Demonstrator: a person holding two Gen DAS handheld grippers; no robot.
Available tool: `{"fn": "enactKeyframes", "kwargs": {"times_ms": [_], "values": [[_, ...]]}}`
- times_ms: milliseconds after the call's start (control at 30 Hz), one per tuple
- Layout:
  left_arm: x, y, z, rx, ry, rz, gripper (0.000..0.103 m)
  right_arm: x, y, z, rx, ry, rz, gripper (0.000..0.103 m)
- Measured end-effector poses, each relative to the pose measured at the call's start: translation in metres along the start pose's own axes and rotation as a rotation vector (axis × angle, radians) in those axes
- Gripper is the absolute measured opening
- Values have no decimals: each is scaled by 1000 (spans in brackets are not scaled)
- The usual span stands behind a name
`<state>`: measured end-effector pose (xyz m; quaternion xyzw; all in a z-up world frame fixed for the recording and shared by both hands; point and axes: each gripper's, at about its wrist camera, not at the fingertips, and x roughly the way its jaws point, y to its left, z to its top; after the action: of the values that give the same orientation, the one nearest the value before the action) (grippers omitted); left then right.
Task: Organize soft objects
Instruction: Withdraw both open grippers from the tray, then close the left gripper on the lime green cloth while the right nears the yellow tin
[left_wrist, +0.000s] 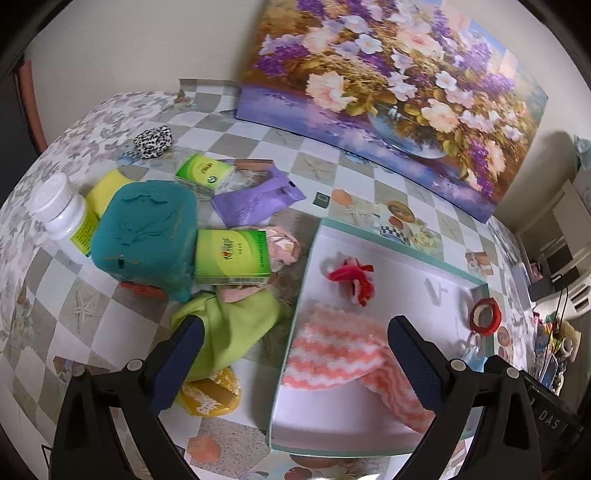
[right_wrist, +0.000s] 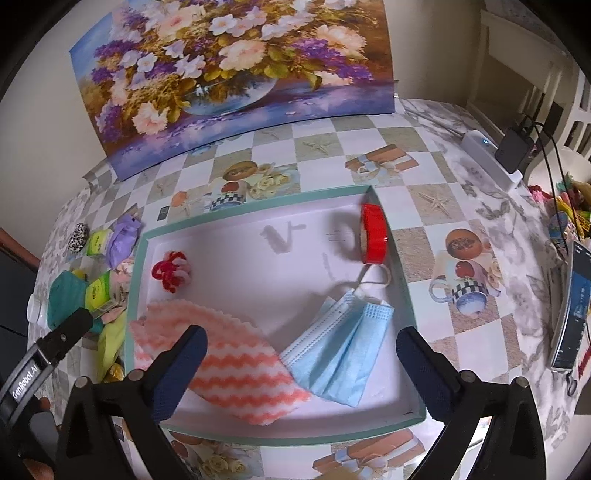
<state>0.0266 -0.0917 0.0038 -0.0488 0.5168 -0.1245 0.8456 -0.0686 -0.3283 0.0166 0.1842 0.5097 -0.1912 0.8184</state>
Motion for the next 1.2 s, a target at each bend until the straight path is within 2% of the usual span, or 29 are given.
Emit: {"fn": "enactKeyframes", "kwargs": {"times_ms": [300, 433, 700, 833, 967, 1200], "values": [[-4, 12, 4, -23, 21, 42, 100, 0, 5, -1, -7, 3, -1, 103], [-14, 18, 6, -24, 34, 75, 100, -2, 21, -5, -63, 4, -19, 103], [-35, 44, 19, -55, 26, 67, 100, -9, 67, -15, -171, -24, 53, 103], [-48, 65, 31, -44, -13, 131, 100, -19, 89, -18, -205, -64, 109, 103], [-57, 96, 38, -85, -38, 182, 100, -21, 103, -20, -227, -78, 115, 103], [-57, 145, 40, -189, -29, 218, 100, -10, 122, -24, -210, -33, 136, 103]]}}
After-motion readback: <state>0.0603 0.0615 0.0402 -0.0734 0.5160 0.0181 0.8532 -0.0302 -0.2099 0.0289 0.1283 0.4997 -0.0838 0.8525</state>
